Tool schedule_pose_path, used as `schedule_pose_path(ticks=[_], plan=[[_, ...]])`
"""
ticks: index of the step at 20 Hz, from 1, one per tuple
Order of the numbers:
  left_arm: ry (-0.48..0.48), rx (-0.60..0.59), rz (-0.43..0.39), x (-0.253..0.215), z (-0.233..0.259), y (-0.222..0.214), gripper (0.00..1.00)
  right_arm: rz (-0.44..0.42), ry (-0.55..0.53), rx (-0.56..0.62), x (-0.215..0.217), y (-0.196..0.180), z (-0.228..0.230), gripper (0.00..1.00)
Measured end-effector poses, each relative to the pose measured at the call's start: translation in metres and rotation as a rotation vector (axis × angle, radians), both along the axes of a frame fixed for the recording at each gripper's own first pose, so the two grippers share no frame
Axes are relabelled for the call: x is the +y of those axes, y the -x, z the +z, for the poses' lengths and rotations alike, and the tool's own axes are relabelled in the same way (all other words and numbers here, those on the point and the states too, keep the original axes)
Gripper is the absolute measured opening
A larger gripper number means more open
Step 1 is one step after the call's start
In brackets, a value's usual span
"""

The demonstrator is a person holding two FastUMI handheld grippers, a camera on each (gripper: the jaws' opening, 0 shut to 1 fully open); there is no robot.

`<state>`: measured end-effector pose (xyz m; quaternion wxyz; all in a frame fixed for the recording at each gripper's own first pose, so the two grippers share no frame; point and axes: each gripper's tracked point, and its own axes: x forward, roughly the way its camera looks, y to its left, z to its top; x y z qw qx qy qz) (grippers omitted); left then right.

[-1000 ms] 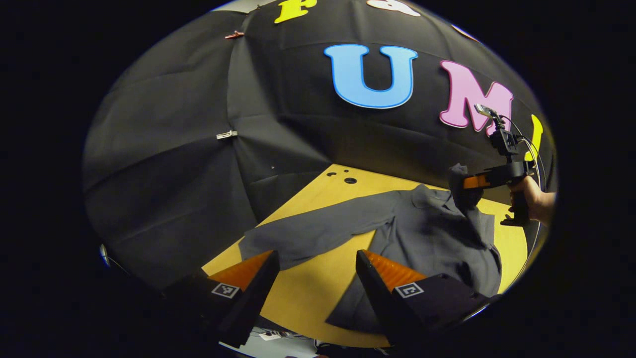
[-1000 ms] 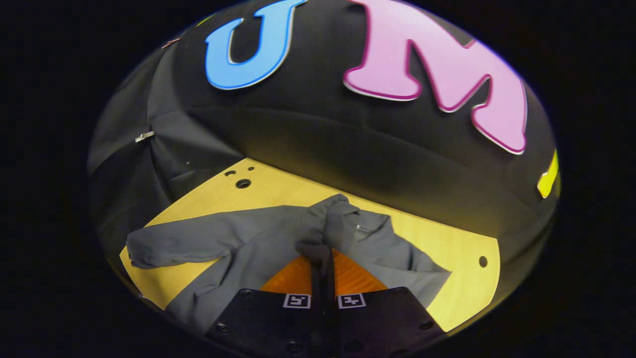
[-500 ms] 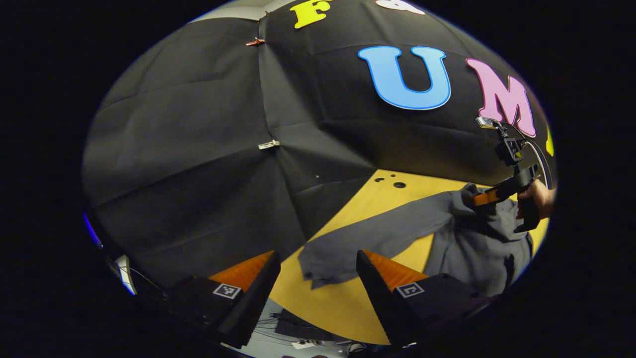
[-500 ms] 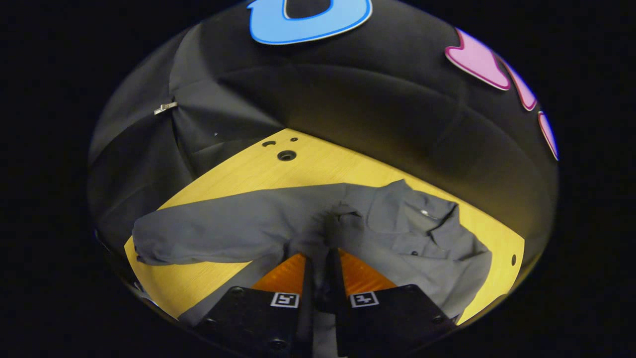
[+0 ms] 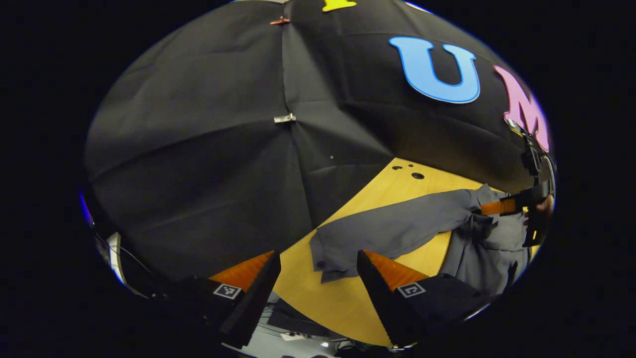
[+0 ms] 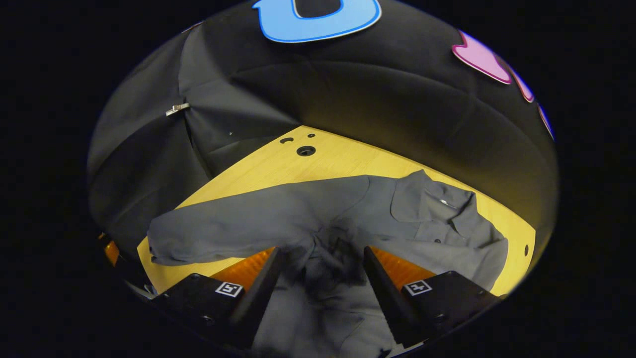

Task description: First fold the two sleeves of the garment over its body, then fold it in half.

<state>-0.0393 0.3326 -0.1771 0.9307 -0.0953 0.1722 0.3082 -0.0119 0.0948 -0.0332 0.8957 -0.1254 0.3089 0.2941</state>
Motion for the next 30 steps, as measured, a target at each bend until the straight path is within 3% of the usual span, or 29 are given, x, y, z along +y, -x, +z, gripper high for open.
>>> schedule_pose_path(ticks=[6,10,15,21,24,26,28,30], plan=[[0.075,0.033,0.016,0.035,-0.036,-0.047,0.98,-0.111,-0.018,-0.033,-0.069,0.025,0.026,0.99],[0.026,0.088,-0.012,0.055,-0.056,-0.078,0.98,-0.172,-0.01,-0.046,-0.119,0.044,0.035,0.99],[0.035,0.14,-0.065,0.061,-0.077,-0.108,0.98,-0.292,-0.044,-0.028,-0.174,0.073,0.046,0.99],[0.086,0.198,-0.074,0.059,-0.107,-0.129,0.96,-0.432,-0.035,-0.03,-0.244,0.11,0.05,0.99],[0.105,0.187,-0.103,0.053,-0.109,-0.137,0.84,-0.511,-0.088,-0.006,-0.263,0.13,0.051,1.0],[0.109,0.176,-0.133,0.046,-0.108,-0.142,0.59,-0.548,-0.101,0.007,-0.278,0.14,0.047,1.0],[0.106,0.177,-0.161,0.04,-0.106,-0.143,0.42,-0.577,-0.096,0.009,-0.296,0.149,0.042,1.0],[0.089,0.195,-0.176,0.038,-0.107,-0.145,0.14,-0.604,-0.102,0.013,-0.31,0.155,0.04,0.99]])
